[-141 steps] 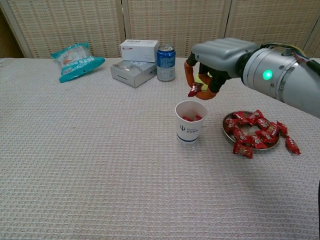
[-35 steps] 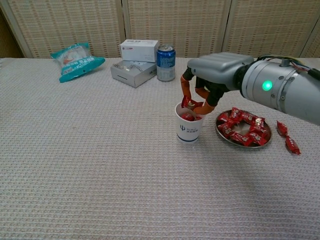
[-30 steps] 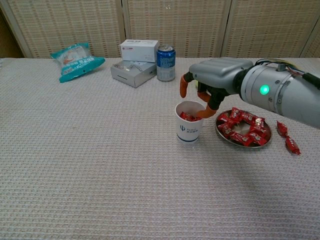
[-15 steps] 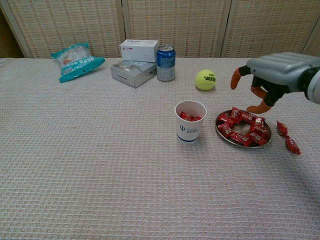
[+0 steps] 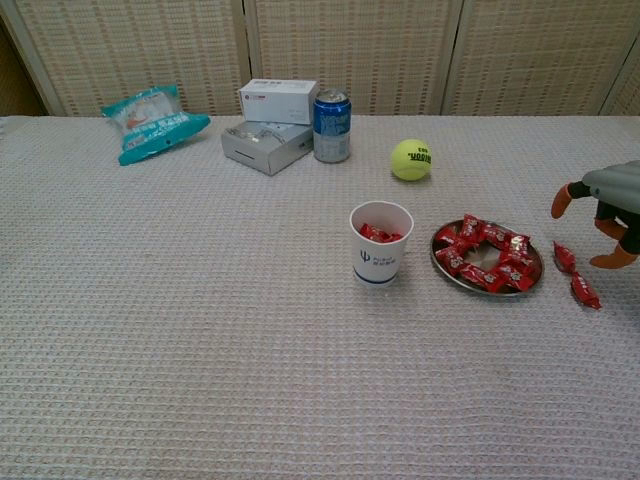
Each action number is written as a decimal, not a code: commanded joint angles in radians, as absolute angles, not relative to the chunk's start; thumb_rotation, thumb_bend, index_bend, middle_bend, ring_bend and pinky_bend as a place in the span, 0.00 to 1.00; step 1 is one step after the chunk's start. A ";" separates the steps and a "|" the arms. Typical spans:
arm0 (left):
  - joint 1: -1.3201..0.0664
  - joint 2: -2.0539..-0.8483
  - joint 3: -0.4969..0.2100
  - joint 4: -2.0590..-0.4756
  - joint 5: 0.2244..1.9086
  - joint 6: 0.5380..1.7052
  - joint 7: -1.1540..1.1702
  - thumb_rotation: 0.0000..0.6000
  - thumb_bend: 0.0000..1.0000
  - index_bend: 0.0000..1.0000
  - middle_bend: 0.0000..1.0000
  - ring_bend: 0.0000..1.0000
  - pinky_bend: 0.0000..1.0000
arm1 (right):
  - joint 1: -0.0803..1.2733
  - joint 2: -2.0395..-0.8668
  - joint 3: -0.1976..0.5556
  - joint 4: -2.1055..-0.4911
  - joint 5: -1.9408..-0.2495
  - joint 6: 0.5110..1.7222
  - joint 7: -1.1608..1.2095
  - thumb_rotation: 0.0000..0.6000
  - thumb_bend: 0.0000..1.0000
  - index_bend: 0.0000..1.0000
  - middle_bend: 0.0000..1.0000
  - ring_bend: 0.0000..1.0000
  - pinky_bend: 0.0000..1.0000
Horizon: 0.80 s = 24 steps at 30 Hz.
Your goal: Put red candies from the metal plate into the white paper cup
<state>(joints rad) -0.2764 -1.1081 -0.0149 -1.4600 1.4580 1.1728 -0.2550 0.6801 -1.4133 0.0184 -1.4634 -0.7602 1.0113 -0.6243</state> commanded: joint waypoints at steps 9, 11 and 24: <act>-0.279 -1.113 -0.015 -1.455 1.451 1.172 -0.244 1.00 0.39 0.00 0.05 0.14 0.24 | 0.666 -1.448 0.026 -1.403 -0.773 0.957 -0.586 1.00 0.19 0.37 0.86 0.80 1.00; -0.279 -1.113 -0.015 -1.454 1.447 1.170 -0.244 1.00 0.39 0.00 0.05 0.14 0.24 | 0.665 -1.451 0.034 -1.398 -0.782 0.955 -0.574 1.00 0.19 0.35 0.86 0.80 1.00; -0.281 -1.113 -0.015 -1.448 1.443 1.166 -0.249 1.00 0.39 0.00 0.03 0.14 0.24 | 0.683 -1.487 0.060 -1.361 -0.778 0.917 -0.573 1.00 0.19 0.43 0.86 0.80 1.00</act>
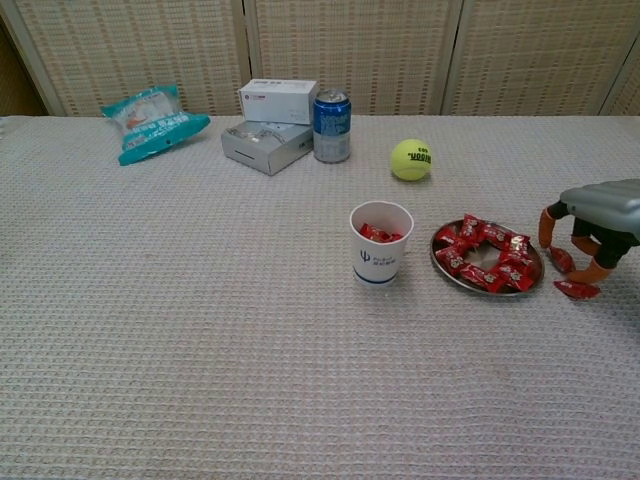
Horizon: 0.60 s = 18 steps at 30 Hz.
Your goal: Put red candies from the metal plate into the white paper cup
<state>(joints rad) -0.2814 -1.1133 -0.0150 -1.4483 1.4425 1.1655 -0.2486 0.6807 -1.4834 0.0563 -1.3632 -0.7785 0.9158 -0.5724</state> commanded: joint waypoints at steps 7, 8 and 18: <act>-0.281 -1.111 -0.014 -1.449 1.447 1.170 -0.255 1.00 0.38 0.00 0.03 0.14 0.24 | 0.686 -1.492 0.066 -1.360 -0.767 0.921 -0.591 1.00 0.19 0.49 0.86 0.80 1.00; -0.280 -1.110 -0.014 -1.449 1.447 1.172 -0.256 1.00 0.38 0.00 0.03 0.14 0.24 | 0.687 -1.494 0.066 -1.359 -0.765 0.921 -0.594 1.00 0.19 0.50 0.86 0.80 1.00; -0.279 -1.108 -0.016 -1.448 1.447 1.178 -0.265 1.00 0.38 0.00 0.03 0.14 0.24 | 0.655 -1.405 0.092 -1.509 -0.854 1.044 -0.570 1.00 0.19 0.55 0.86 0.80 1.00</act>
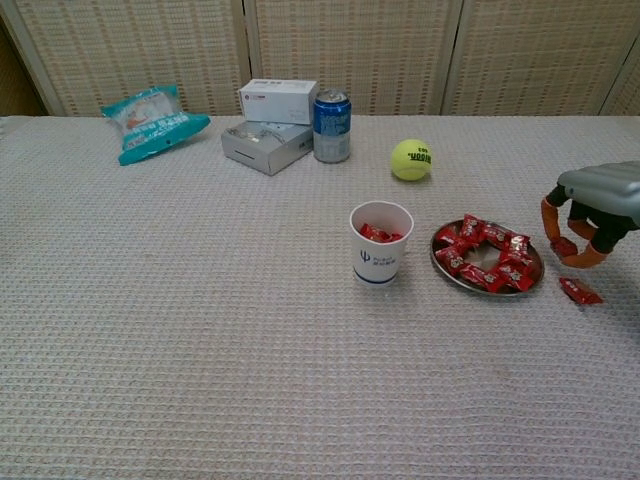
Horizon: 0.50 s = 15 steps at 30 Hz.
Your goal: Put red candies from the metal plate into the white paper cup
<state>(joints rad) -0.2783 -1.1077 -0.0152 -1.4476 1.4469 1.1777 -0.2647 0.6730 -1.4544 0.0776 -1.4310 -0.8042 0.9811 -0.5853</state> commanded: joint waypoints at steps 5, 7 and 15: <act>-0.280 -1.110 -0.014 -1.450 1.447 1.175 -0.259 1.00 0.38 0.00 0.03 0.14 0.25 | 0.656 -1.331 0.131 -1.665 -0.912 1.083 -0.545 1.00 0.19 0.54 0.86 0.80 1.00; -0.280 -1.109 -0.015 -1.452 1.446 1.175 -0.260 1.00 0.38 0.00 0.03 0.14 0.25 | 0.672 -1.324 0.148 -1.711 -0.927 1.089 -0.560 1.00 0.19 0.53 0.86 0.80 1.00; -0.272 -1.099 -0.022 -1.446 1.437 1.190 -0.287 1.00 0.38 0.00 0.03 0.14 0.25 | 0.784 -1.412 0.208 -1.775 -0.868 1.072 -0.686 1.00 0.19 0.52 0.86 0.80 1.00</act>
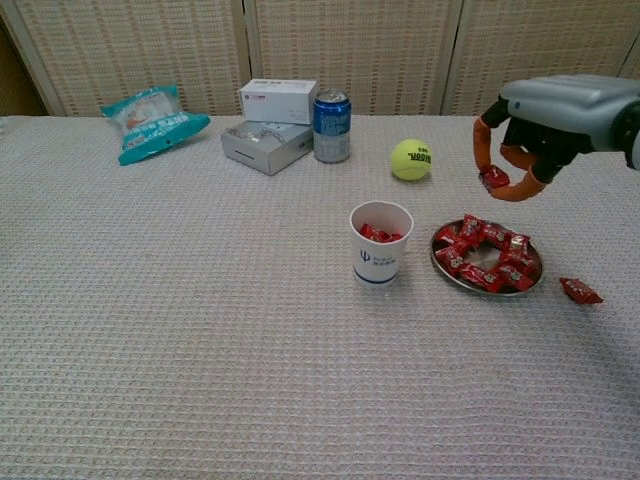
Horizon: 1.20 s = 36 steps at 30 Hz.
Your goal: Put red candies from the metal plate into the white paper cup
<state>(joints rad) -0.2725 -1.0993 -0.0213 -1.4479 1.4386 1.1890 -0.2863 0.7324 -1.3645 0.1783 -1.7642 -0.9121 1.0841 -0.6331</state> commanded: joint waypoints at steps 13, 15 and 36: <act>-0.270 -1.095 -0.022 -1.446 1.441 1.193 -0.295 1.00 0.38 0.00 0.05 0.14 0.25 | 0.952 -1.616 0.239 -1.642 -0.667 1.042 -0.835 1.00 0.19 0.46 0.86 0.80 1.00; -0.269 -1.094 -0.022 -1.446 1.441 1.194 -0.298 1.00 0.39 0.00 0.05 0.14 0.25 | 0.957 -1.617 0.232 -1.639 -0.661 1.040 -0.837 1.00 0.19 0.37 0.86 0.80 1.00; -0.276 -1.111 -0.019 -1.460 1.434 1.179 -0.230 1.00 0.39 0.00 0.05 0.14 0.25 | 0.704 -1.328 -0.011 -1.728 -0.821 1.108 -0.638 1.00 0.18 0.29 0.86 0.78 1.00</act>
